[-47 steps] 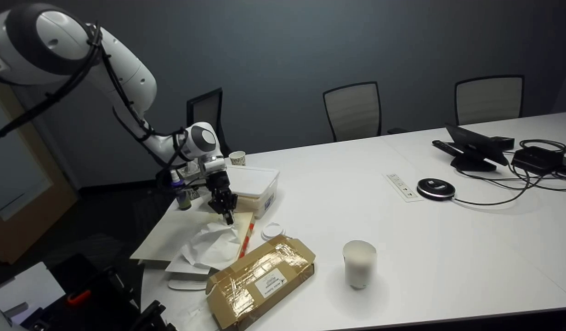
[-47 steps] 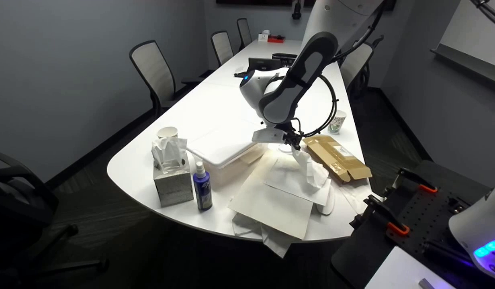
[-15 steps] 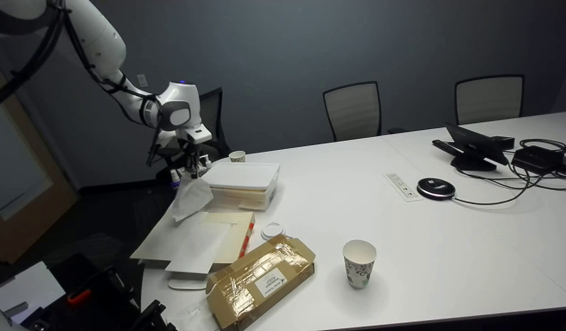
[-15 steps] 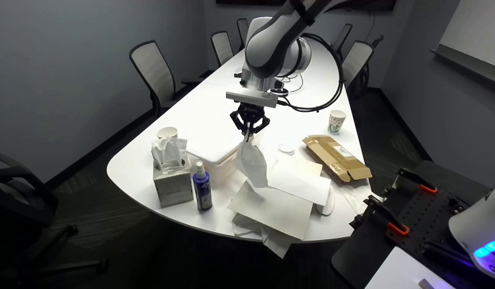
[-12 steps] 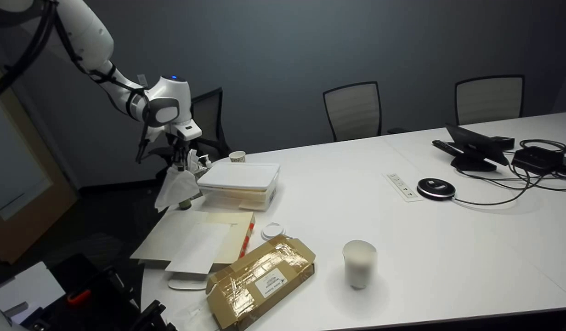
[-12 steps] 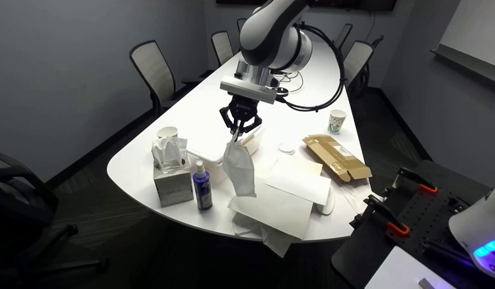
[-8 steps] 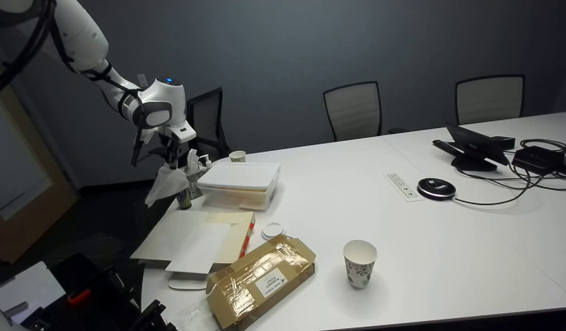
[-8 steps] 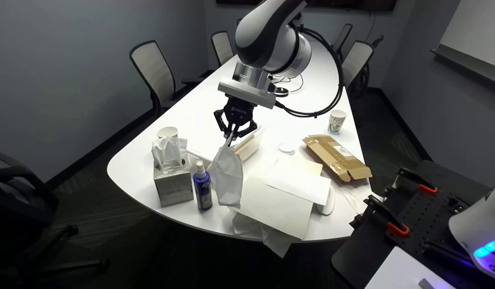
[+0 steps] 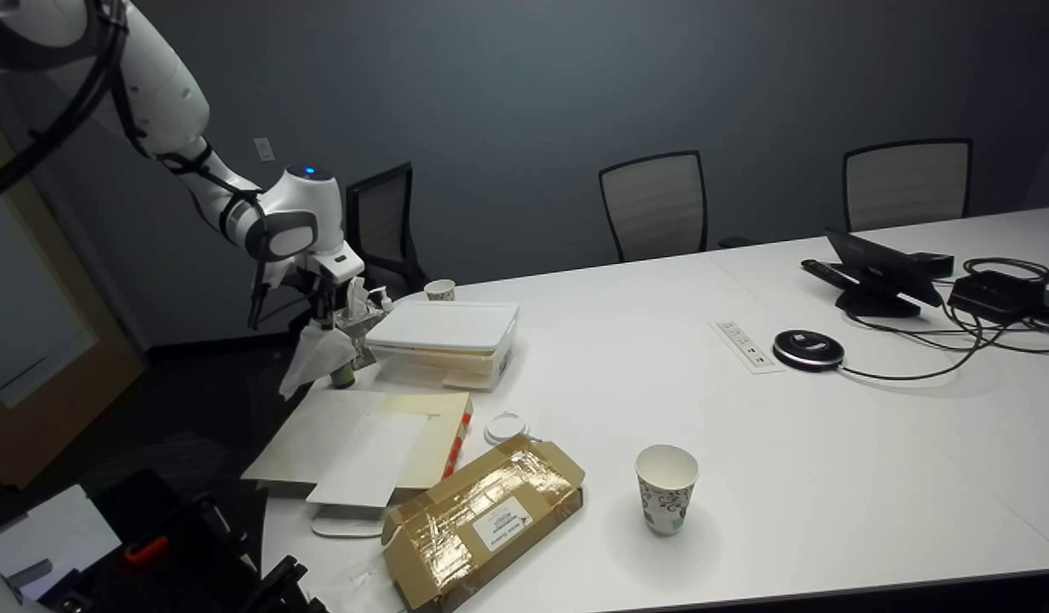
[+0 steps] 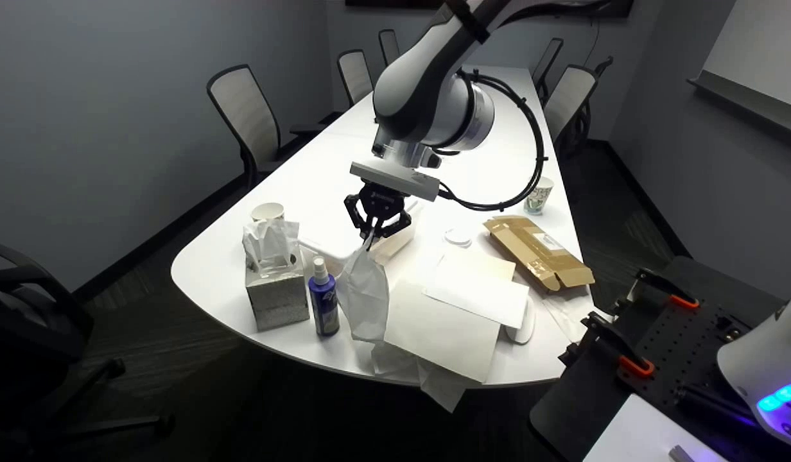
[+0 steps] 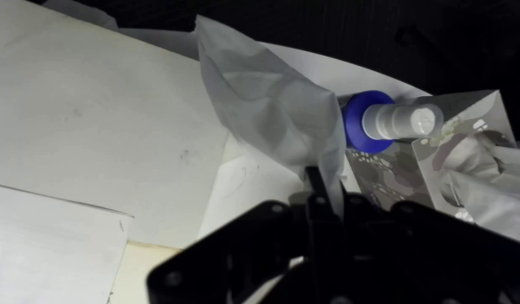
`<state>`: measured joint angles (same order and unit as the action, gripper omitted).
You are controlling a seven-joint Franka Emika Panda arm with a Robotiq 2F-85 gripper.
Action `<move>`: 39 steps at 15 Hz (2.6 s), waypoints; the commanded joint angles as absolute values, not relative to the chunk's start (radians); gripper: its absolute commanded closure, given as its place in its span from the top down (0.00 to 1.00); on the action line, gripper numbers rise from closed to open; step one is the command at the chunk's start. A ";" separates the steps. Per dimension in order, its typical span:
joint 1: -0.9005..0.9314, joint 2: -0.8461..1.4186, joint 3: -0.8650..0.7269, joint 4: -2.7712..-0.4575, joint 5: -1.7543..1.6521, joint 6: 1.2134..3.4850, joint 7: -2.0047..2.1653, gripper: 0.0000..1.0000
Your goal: Get a tissue from the box and then wipe the paper on the book with it
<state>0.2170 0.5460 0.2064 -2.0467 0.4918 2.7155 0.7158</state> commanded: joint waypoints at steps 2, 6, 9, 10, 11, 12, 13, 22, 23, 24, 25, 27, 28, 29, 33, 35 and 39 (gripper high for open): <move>0.299 0.615 0.143 -2.021 0.471 2.779 0.820 0.00; 0.330 0.656 0.121 -1.994 0.463 2.747 0.921 0.00; 0.329 0.680 0.128 -1.969 0.469 2.725 0.975 0.00; 0.329 0.688 0.128 -1.958 0.466 2.717 0.990 0.00; 0.336 0.693 0.121 -1.951 0.461 2.716 1.013 0.00; 0.338 0.699 0.119 -1.941 0.457 2.709 1.031 0.00; 0.340 0.705 0.118 -1.929 0.454 2.699 1.050 0.00; 0.407 0.804 0.032 -1.783 0.310 2.627 1.267 0.00; 0.410 0.816 0.026 -1.766 0.294 2.616 1.287 0.00; 0.408 0.824 0.028 -1.750 0.283 2.602 1.298 0.00; 0.399 0.829 0.039 -1.738 0.279 2.593 1.297 0.21; 0.360 0.810 0.082 -1.739 0.295 2.589 1.254 0.34; 0.355 0.788 0.089 -1.751 0.296 2.599 1.243 0.43; 0.351 0.770 0.091 -1.762 0.294 2.604 1.238 0.49; 0.349 0.631 0.065 -1.847 0.261 2.588 1.224 0.80; 0.350 0.545 0.036 -1.900 0.227 2.585 1.239 0.95; 0.352 0.383 -0.036 -1.989 0.120 2.545 1.276 1.00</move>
<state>0.3532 0.5305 -0.0008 -1.8802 0.1904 2.6030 1.2425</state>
